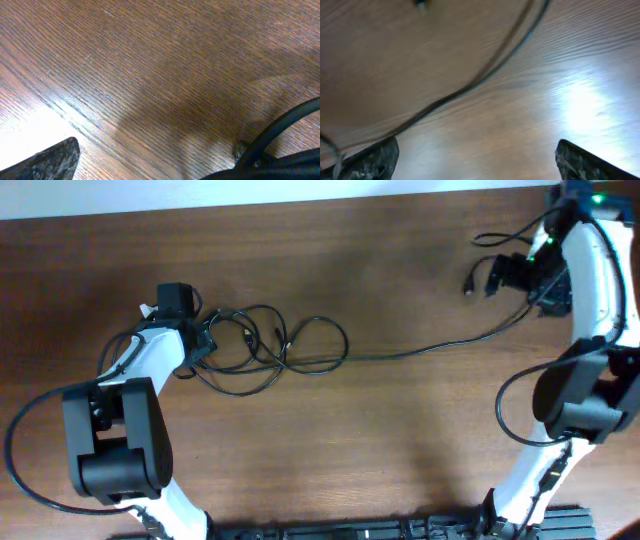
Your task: Untangle cables
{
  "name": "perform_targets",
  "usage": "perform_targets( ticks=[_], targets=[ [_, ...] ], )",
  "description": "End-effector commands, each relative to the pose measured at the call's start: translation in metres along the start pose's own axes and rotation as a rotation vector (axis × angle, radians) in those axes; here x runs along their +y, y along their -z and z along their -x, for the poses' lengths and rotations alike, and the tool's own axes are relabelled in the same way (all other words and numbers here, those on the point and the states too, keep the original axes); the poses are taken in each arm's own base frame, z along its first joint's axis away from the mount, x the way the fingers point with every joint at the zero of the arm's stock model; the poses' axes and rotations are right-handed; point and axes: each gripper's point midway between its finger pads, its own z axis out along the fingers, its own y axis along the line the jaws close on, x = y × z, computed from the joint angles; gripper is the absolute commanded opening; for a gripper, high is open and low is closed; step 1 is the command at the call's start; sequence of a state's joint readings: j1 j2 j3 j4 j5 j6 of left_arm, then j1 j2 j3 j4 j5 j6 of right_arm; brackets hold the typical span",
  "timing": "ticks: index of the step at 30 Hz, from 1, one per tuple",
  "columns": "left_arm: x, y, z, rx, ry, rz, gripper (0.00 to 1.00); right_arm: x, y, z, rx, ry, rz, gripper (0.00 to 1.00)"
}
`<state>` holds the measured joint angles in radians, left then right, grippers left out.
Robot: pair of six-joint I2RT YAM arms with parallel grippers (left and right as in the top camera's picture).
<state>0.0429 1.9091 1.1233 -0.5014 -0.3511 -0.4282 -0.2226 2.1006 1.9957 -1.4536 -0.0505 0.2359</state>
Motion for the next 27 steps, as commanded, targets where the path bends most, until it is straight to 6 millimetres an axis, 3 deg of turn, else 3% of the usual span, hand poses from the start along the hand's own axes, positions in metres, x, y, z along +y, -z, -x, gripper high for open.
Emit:
perform_targets(
  ticks=[1,2,4,6,8,9,11,12,14,15,16,18,19,20,21,23,26,27],
  targets=[
    [0.010,-0.028,-0.049,0.149,-0.059,0.042,0.99,0.062,0.005,-0.021,0.087,0.003,0.247,0.99],
    [0.009,-0.028,-0.048,0.147,-0.058,0.041,0.99,0.081,0.005,-0.031,0.121,0.000,0.296,0.99],
    [0.006,-0.028,-0.049,0.151,-0.056,0.023,0.99,0.113,-0.012,-0.056,0.205,-0.163,0.256,0.99],
    [0.006,-0.028,-0.049,0.151,-0.056,0.023,0.99,0.144,-0.044,-0.085,0.262,-0.250,0.211,0.98],
    [0.006,-0.028,-0.049,0.151,-0.055,0.023,0.99,0.170,-0.087,-0.115,0.297,-0.417,0.166,0.90],
    [0.006,-0.028,-0.049,0.151,-0.055,0.023,0.99,0.177,-0.097,-0.124,0.303,-0.451,0.156,0.90],
    [0.006,-0.028,-0.049,0.150,-0.055,0.023,0.99,0.200,-0.136,-0.159,0.297,-0.588,0.128,0.87],
    [0.006,-0.028,-0.049,0.151,-0.056,0.023,0.99,0.216,-0.150,-0.165,0.280,-0.620,0.168,0.79],
    [0.006,-0.028,-0.049,0.151,-0.056,0.024,0.99,0.227,-0.158,-0.177,0.276,-0.615,0.184,0.25],
    [0.006,-0.028,-0.049,0.151,-0.056,0.024,0.99,0.227,-0.156,-0.178,0.276,-0.568,0.193,0.04],
    [0.006,-0.028,-0.049,0.151,-0.056,0.024,0.99,0.225,-0.149,-0.169,0.230,-0.455,0.218,0.04],
    [0.006,-0.028,-0.049,0.150,-0.056,0.024,0.99,0.181,-0.102,-0.134,0.016,-0.385,0.110,0.04],
    [0.006,-0.028,-0.049,0.151,-0.056,0.024,0.99,0.146,-0.051,-0.112,-0.138,-0.336,0.052,0.04],
    [0.006,-0.028,-0.049,0.151,-0.056,0.024,0.99,0.127,-0.020,-0.103,-0.224,-0.288,0.031,0.04],
    [0.006,-0.028,-0.049,0.151,-0.056,0.024,1.00,0.110,0.021,-0.096,-0.311,-0.199,0.062,0.04],
    [0.006,-0.028,-0.049,0.151,-0.056,0.024,1.00,0.083,0.081,-0.099,-0.444,-0.074,0.117,0.04],
    [0.006,-0.028,-0.049,0.151,-0.056,0.025,1.00,0.055,0.126,-0.100,-0.598,-0.020,0.098,0.05],
    [0.006,-0.028,-0.049,0.152,-0.056,0.025,1.00,0.030,0.134,-0.090,-0.671,-0.071,-0.009,0.04]
  ],
)
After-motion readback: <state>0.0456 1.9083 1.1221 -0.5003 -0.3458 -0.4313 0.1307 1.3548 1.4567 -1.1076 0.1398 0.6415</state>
